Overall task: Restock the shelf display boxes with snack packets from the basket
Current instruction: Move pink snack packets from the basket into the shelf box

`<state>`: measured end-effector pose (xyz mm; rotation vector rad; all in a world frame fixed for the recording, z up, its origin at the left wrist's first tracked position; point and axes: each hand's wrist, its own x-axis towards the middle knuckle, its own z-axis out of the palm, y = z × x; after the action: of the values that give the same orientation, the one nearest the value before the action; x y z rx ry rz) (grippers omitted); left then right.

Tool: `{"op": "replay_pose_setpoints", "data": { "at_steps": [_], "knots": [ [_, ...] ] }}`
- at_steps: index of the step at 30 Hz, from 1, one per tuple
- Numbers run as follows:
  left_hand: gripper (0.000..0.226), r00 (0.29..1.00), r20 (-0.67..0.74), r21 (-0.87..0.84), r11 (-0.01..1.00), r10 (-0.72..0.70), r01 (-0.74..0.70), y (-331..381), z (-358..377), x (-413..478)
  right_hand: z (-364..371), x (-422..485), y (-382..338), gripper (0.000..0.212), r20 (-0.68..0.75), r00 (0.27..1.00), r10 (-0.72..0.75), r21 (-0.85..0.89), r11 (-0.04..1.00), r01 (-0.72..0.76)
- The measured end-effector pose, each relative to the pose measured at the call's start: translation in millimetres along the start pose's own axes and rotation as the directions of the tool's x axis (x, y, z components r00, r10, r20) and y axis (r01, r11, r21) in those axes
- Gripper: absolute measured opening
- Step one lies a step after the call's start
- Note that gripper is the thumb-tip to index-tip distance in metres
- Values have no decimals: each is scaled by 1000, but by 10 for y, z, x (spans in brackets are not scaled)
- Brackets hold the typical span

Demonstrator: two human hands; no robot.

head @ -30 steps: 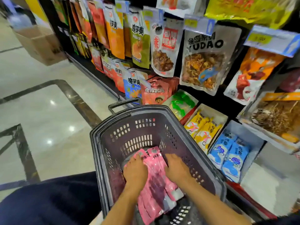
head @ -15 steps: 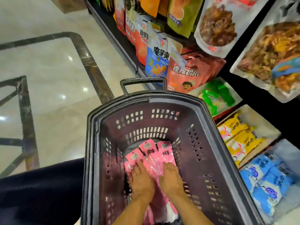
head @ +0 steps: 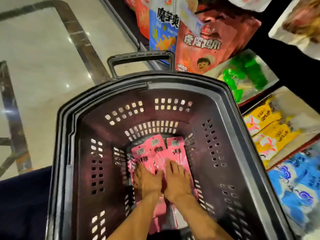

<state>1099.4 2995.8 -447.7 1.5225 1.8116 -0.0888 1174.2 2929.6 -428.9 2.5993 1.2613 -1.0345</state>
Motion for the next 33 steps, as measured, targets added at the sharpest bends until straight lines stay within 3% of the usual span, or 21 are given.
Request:
{"op": "replay_pose_setpoints", "data": {
  "at_steps": [4,8,11,13,16,18,20,22,25,26,29,33],
  "knots": [
    [57,992,-32,-8,992,125,-125,-33,-90,62,34,-63,-95,94,23,998,57,40,998,-57],
    [57,973,144,-227,963,182,-147,1,-214,-6,-87,-86,-186,90,5,994,109,106,988,-109],
    [48,955,206,-340,931,212,-133,36,-311,-55,-253,-60,-170,83,-62,979,196,256,951,-174],
    [35,944,230,-378,915,239,-140,45,-355,-45,-338,-22,-88,77,-55,958,282,421,876,-234],
    [24,942,253,-399,911,222,-107,56,-398,-55,-378,1,90,69,88,924,373,629,698,-342],
    [18,953,249,-386,920,175,-68,38,-402,-41,-344,-21,178,62,142,913,383,689,623,-369],
    [29,954,279,-374,927,106,7,-53,-382,-2,-268,-37,207,61,137,918,371,702,618,-354],
    [48,965,261,-230,973,26,36,-209,-330,55,-167,-23,196,68,132,927,350,698,632,-338],
    [59,985,168,43,999,-38,31,-443,-260,104,-141,-51,163,67,97,922,375,680,652,-337],
    [62,988,153,23,999,-33,30,-457,-251,98,-159,-78,162,60,73,922,381,671,665,-328],
    [57,985,162,-260,966,56,-12,-279,-369,-27,-259,-226,175,40,29,929,369,658,692,-296],
    [42,963,220,-431,901,155,-46,-30,-646,-326,-467,-508,141,35,-23,934,357,684,687,-245]
  ]
}}
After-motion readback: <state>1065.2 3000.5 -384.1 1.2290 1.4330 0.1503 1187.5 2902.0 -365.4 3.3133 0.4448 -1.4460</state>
